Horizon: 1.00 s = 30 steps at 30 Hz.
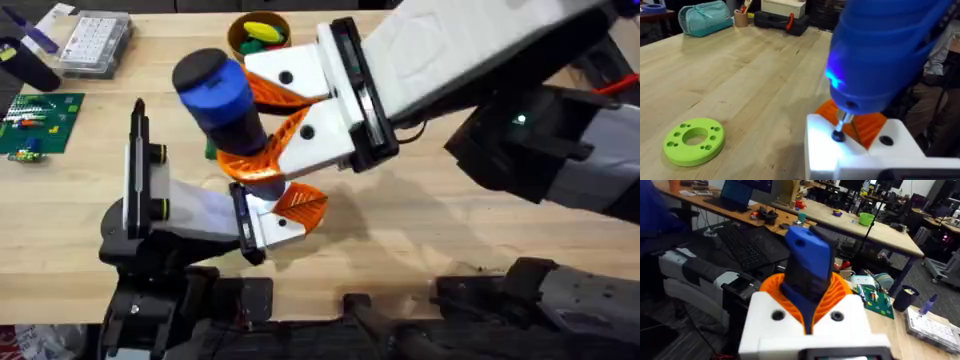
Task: Pick up the gripper from the table and insert it into the empty holder that is missing its gripper. Then pick up a screw, insert it into the mounting hole, and use the screwdriver to tighten it. Finally, clean up the table by picking up the vegetable and placing it into the bucket.
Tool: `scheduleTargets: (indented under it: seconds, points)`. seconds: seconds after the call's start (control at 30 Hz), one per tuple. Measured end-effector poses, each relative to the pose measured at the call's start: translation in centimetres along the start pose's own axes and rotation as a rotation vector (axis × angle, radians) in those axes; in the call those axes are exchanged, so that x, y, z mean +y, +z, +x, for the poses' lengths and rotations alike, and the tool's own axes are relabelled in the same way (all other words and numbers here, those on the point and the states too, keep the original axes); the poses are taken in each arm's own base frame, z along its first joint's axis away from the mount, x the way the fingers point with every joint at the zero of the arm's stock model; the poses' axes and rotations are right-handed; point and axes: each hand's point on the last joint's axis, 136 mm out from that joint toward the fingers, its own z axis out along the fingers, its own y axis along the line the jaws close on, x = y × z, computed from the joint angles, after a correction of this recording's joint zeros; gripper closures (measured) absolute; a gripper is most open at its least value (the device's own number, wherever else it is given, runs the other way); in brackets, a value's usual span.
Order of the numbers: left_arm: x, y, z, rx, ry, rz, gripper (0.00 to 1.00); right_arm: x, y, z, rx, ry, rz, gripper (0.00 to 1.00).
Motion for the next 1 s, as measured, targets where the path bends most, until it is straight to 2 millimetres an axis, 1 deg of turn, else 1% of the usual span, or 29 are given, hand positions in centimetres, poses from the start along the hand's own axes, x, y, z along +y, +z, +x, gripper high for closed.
scheduleTargets:
  seconds: [0.23,0.47,0.87,1.0]
  points:
    - [0.0,0.0,0.0,0.000,0.000,0.000,0.990,0.1,0.0,0.1,0.002,0.003,-0.001,0.972]
    - [0.0,0.0,0.0,0.000,-0.002,-0.001,0.990,-0.2,0.1,1.0,0.009,0.022,-0.001,0.972]
    - [0.0,0.0,0.0,0.000,-0.005,-0.002,0.990,-0.3,0.2,1.2,0.009,0.035,0.002,0.972]
    - [0.0,0.0,0.0,0.000,-0.003,-0.002,0.990,-0.4,0.2,1.0,0.001,0.026,0.002,0.972]
